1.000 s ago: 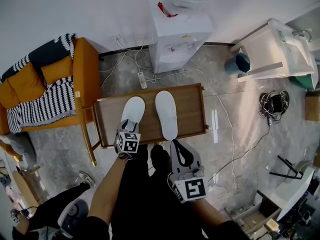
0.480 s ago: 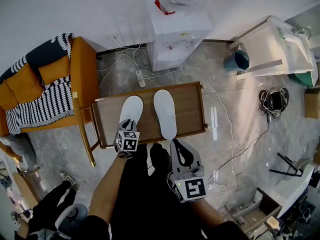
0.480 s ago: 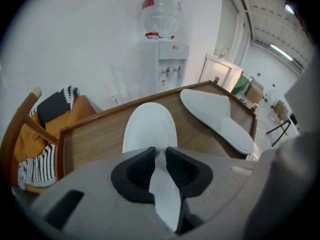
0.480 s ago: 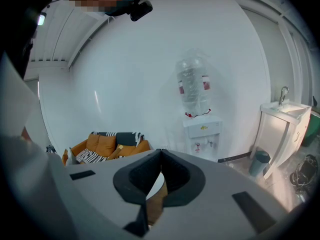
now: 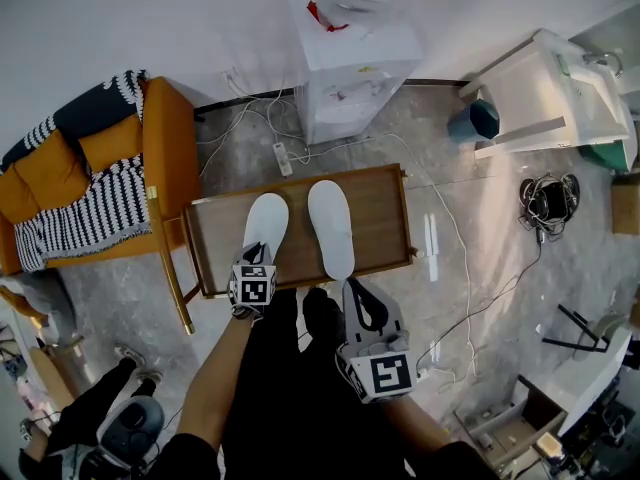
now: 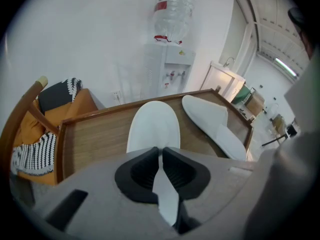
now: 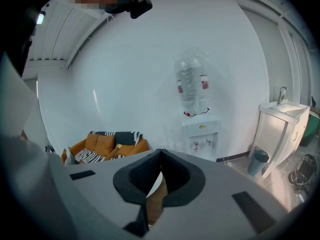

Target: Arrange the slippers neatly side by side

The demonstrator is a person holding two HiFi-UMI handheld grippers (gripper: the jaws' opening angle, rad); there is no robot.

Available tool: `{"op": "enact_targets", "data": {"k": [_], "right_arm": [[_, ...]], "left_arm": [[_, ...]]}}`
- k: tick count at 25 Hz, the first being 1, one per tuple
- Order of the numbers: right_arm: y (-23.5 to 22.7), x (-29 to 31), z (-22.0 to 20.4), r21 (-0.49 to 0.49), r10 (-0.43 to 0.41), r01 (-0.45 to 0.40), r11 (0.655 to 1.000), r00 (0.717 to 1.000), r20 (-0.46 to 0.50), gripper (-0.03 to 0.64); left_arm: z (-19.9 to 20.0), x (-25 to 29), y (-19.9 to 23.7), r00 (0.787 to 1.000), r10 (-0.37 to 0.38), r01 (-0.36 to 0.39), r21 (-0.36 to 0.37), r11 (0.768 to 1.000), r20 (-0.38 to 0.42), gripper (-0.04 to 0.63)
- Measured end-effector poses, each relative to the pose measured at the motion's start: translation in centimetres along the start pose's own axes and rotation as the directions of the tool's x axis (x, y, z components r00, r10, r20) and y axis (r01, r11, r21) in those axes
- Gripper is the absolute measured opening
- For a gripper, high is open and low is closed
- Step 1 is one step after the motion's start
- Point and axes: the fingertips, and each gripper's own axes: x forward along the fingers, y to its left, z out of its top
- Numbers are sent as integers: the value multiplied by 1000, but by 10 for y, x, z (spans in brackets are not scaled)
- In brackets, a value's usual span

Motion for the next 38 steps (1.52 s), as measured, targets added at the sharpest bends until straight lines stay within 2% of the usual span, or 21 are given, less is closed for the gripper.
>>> {"op": "enact_targets", "data": {"k": [4, 8, 14, 18, 22, 28, 38], "right_arm": [[-2, -1, -2, 3, -3, 3, 1000, 1000, -1, 14], [-5, 0, -4, 4, -4, 4, 1000, 1000, -2, 14], [-8, 0, -6, 6, -5, 5, 1000, 1000, -6, 14], [-10, -1, -8, 7, -8, 8, 1000, 1000, -12, 14], [-16, -3, -10, 8, -17, 17, 1000, 1000, -14, 14], [-25, -4, -11, 14, -27, 27, 1000, 999, -17, 14], [-37, 0, -15, 24, -29, 30, 999, 999, -31, 14]], "left_arm": [[7, -13, -5, 1000, -18, 18, -93, 996, 4, 35], [13, -21, -12, 999, -36, 36, -195, 980, 3, 34], [22, -23, -23, 999, -46, 44, -281, 959, 0, 32], [27, -18, -29, 999, -46, 45, -279, 959, 3, 31], [31, -10, -33, 999, -39, 37, -242, 970, -3, 31], [31, -4, -38, 998, -55, 48, -256, 965, -20, 31], [28, 15, -51, 996, -66, 53, -197, 979, -62, 31]]}}
